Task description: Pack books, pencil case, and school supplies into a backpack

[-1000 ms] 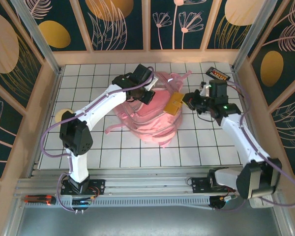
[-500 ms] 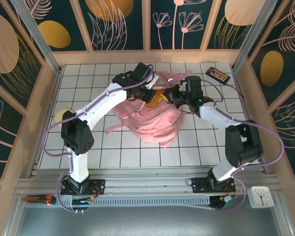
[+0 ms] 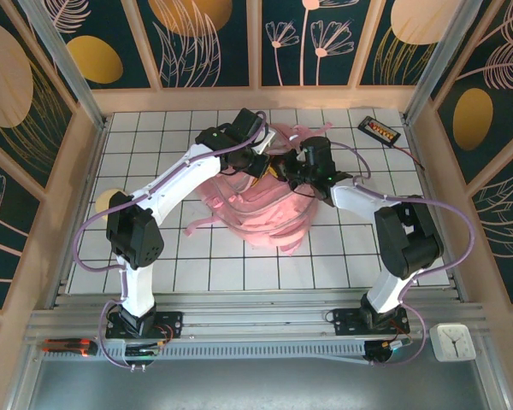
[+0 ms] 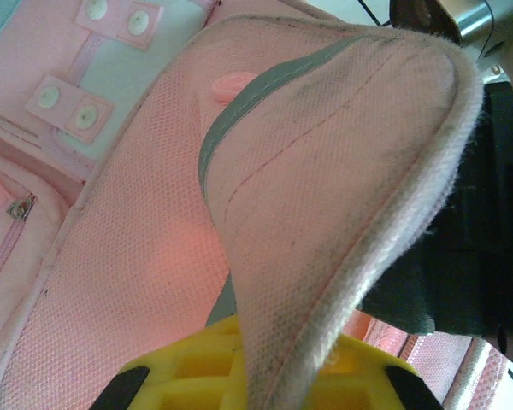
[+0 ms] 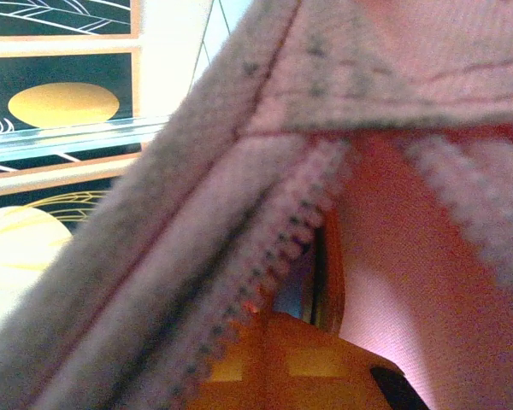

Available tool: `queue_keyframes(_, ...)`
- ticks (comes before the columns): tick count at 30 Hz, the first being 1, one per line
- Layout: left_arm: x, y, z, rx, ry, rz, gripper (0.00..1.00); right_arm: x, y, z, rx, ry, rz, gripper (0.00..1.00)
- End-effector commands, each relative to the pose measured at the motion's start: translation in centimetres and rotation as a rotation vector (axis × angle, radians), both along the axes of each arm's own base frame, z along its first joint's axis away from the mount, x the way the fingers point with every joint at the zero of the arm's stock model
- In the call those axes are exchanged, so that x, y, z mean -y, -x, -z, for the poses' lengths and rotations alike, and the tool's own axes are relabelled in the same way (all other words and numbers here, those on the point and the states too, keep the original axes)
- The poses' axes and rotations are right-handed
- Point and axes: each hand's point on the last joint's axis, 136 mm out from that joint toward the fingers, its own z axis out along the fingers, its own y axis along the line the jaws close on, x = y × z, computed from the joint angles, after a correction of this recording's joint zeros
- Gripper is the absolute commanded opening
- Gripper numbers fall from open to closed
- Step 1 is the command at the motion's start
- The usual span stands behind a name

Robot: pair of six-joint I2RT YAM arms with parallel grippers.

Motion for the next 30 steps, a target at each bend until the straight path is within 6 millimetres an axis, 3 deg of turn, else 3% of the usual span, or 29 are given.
queue_keyframes(1,2.3,-0.8,-4.0,0.102,0.118,0.03,0.0,-0.6,-0.4,-0.7,0.027,0.037,-0.015,0.16)
queue_keyframes(4,1.3,-1.3,-3.3,0.108,0.066,-0.012,0.0,-0.2,0.0,-1.2,0.034,0.104,-0.035,0.38)
queue_keyframes(6,0.8,-1.5,-2.9,0.109,0.047,-0.033,0.0,0.2,0.3,-1.8,0.042,0.136,-0.038,0.47)
queue_keyframes(19,-2.8,-2.8,-0.3,0.055,0.057,-0.161,0.0,3.5,3.1,-7.9,0.137,0.269,-0.025,0.75)
queue_keyframes(22,-2.7,-2.4,1.1,0.018,0.057,-0.156,0.0,5.2,3.7,-8.4,0.158,0.337,-0.021,0.99)
queue_keyframes(27,-2.4,-1.6,3.2,-0.049,0.075,-0.157,0.0,9.4,4.0,-9.3,0.222,0.439,0.056,0.99)
queue_keyframes(30,-2.0,-1.5,3.8,-0.081,0.09,-0.164,0.0,11.4,3.9,-9.8,0.267,0.376,0.081,0.99)
